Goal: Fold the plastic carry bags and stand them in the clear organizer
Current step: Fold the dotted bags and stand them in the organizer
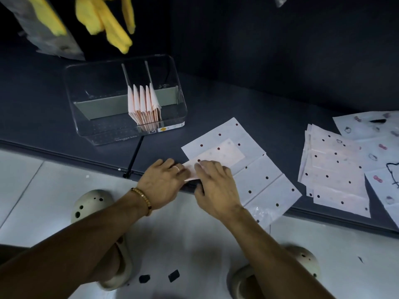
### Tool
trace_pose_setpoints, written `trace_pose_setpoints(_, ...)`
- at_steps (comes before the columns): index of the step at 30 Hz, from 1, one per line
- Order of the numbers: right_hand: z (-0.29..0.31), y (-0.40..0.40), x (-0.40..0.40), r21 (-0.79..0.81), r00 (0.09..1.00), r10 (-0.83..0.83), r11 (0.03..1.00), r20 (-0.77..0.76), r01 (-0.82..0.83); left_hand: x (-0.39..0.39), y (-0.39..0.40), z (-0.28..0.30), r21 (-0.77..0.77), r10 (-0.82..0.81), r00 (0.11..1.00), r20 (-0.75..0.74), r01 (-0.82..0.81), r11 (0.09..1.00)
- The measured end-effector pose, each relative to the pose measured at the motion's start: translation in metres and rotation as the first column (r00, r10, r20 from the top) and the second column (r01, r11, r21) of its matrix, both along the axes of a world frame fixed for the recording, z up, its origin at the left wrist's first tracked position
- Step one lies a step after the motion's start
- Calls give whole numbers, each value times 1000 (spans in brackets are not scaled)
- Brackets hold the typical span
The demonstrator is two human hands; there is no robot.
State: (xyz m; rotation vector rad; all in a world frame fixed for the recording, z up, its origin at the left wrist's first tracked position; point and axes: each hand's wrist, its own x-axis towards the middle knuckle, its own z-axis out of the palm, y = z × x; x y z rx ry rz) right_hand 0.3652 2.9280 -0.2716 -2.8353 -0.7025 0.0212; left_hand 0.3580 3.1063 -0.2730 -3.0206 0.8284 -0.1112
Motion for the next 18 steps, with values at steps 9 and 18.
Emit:
trace_pose_setpoints(9, 5, -11, 7, 530, 860, -137, 737, -491, 420, 12, 9, 11, -482, 84, 796, -600, -443, 756)
trace_pose_setpoints(18, -3, -19, 32, 471, 578, -353, 347, -735, 811, 34, -40, -4, -410, 377, 722, -579, -659, 631)
